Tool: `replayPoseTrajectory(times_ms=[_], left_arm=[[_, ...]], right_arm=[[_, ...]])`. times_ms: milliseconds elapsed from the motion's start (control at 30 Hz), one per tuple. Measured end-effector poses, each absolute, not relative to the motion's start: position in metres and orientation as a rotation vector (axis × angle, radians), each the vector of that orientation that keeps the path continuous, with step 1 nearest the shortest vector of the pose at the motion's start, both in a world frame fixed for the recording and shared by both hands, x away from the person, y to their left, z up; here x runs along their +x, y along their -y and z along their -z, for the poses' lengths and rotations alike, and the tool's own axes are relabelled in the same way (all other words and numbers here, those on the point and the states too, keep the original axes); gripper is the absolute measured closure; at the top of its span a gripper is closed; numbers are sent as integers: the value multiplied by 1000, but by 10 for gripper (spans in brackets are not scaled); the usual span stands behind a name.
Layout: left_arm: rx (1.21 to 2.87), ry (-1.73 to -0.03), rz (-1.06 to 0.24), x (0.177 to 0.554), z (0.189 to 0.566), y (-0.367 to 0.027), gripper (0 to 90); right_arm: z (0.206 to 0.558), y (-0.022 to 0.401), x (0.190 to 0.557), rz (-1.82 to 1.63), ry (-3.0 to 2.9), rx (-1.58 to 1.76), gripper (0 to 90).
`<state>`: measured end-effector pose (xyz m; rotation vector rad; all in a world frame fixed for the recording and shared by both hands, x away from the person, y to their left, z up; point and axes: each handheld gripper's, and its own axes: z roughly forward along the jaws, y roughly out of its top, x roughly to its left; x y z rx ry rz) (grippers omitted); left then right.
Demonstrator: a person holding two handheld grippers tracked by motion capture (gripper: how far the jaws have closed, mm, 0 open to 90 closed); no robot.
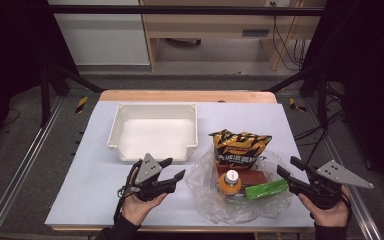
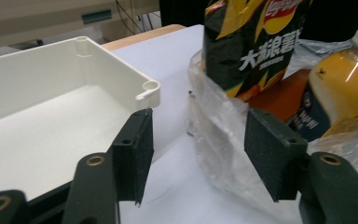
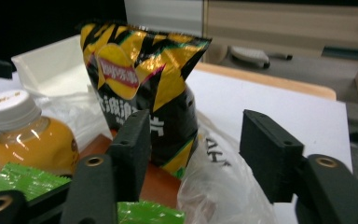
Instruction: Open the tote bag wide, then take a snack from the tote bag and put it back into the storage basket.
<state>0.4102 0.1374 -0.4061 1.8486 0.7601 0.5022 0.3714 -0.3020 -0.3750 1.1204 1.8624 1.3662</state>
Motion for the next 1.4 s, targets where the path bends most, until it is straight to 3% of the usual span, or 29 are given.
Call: replayPoseTrajectory(times_ms=[400, 800, 1267, 1400], left_arm=[[1793, -863, -499, 415, 418, -180, 392], [1774, -924, -509, 421, 427, -191, 377], [1785, -925, -510, 421, 428, -191, 365], [1786, -926, -516, 422, 427, -191, 364]], right_arm=[[380, 298, 366, -1359, -1965, 1090, 403], [387, 299, 361, -1342, -2109, 1049, 271], [389, 296, 359, -1301, -2183, 989, 267], [399, 290, 366, -1267, -2210, 1008, 313]])
